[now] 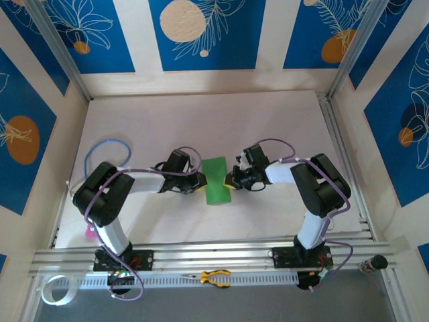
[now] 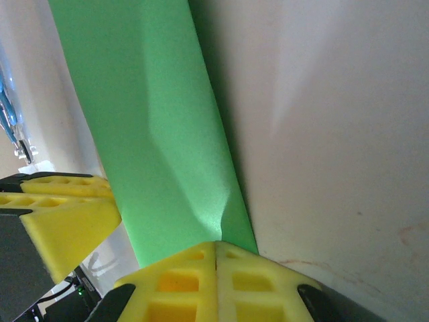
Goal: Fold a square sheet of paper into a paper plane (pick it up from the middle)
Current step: Third fold the triangle at the center of the table.
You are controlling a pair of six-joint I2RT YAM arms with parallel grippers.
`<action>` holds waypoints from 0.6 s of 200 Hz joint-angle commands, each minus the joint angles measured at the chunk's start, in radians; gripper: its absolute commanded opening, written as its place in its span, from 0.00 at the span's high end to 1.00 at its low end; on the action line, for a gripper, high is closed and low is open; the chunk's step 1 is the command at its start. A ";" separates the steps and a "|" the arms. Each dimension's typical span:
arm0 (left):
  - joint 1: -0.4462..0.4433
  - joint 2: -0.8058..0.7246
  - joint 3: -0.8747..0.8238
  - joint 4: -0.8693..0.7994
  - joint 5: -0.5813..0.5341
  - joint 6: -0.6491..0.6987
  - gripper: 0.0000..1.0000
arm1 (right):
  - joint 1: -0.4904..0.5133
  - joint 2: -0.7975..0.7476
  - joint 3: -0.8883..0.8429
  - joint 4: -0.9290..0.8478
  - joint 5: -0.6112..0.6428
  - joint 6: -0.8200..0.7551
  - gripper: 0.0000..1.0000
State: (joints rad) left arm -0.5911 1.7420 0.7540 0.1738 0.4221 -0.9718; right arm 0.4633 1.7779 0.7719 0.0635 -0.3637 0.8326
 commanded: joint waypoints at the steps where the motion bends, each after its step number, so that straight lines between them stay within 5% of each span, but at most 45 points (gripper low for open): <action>1: -0.007 0.009 -0.018 0.065 0.021 -0.005 0.76 | -0.004 0.043 -0.039 -0.094 0.043 0.007 0.96; 120: 0.007 -0.013 -0.076 0.212 0.017 -0.030 0.71 | -0.011 0.038 -0.045 -0.090 0.034 0.008 0.96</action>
State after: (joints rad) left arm -0.5892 1.7374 0.6937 0.3332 0.4377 -0.9939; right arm 0.4580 1.7779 0.7692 0.0677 -0.3672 0.8326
